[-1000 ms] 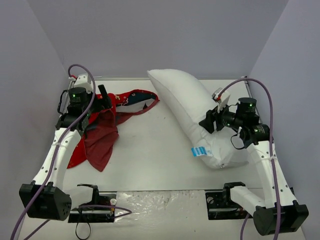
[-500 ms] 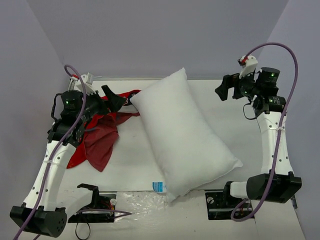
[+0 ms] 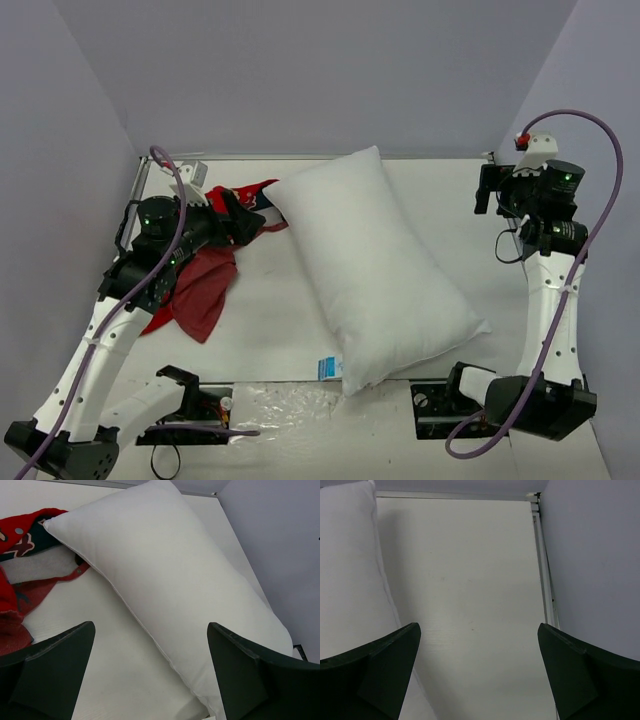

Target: Remove the pillowcase from the pillow

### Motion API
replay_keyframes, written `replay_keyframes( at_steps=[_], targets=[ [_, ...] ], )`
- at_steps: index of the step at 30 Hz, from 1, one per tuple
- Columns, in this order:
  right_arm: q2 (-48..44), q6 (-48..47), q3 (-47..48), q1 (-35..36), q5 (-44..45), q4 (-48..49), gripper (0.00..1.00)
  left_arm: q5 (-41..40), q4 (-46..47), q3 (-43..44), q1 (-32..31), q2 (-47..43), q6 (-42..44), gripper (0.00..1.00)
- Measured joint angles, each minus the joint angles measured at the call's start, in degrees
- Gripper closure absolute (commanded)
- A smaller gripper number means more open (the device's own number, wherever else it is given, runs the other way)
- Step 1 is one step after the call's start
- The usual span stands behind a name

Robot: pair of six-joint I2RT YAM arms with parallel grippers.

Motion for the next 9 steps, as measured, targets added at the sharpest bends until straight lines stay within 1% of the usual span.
replay_keyframes(
  at_steps=[4, 9],
  targets=[
    [-2.8, 0.0, -0.2, 0.0, 1.4, 0.5, 0.0, -1.4, -0.7, 0.0, -0.2, 0.0, 1.0, 0.06],
    [-3.4, 1.1, -0.2, 0.0, 1.6, 0.9, 0.0, -2.9, -2.8, 0.0, -0.2, -0.8, 2.5, 0.06]
  ],
)
